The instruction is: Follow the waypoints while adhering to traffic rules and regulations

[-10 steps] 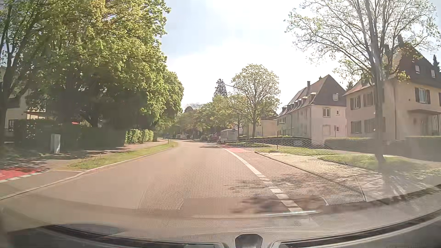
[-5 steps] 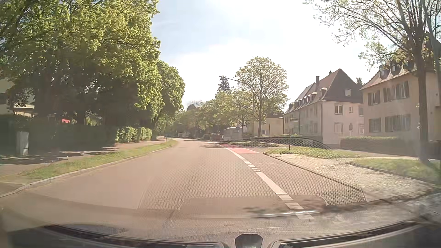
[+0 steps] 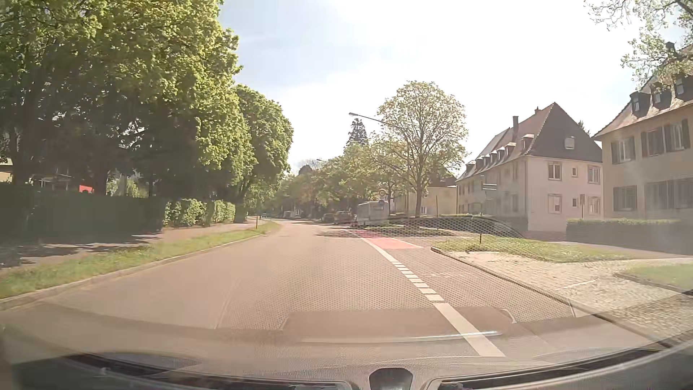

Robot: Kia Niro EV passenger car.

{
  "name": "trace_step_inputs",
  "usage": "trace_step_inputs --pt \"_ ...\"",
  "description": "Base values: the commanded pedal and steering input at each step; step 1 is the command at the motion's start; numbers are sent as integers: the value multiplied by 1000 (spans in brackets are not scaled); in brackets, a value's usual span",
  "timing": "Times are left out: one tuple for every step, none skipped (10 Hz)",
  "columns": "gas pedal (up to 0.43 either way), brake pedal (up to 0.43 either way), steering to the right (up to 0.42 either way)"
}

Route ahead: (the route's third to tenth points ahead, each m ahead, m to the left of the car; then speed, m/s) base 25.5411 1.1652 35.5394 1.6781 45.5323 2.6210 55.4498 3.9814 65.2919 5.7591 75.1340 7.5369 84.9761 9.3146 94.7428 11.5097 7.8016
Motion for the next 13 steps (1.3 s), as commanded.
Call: trace_step_inputs --pt "39 0 -13" --pt "39 0 -13" --pt "39 0 -13" --pt "39 0 -13" --pt "39 0 -13" --pt "39 0 -13" --pt "39 0 -13" --pt "39 0 -13" --pt "39 0 -13" --pt "39 0 -13" --pt "39 0 -13" --pt "39 0 -13" --pt "39 0 -13"
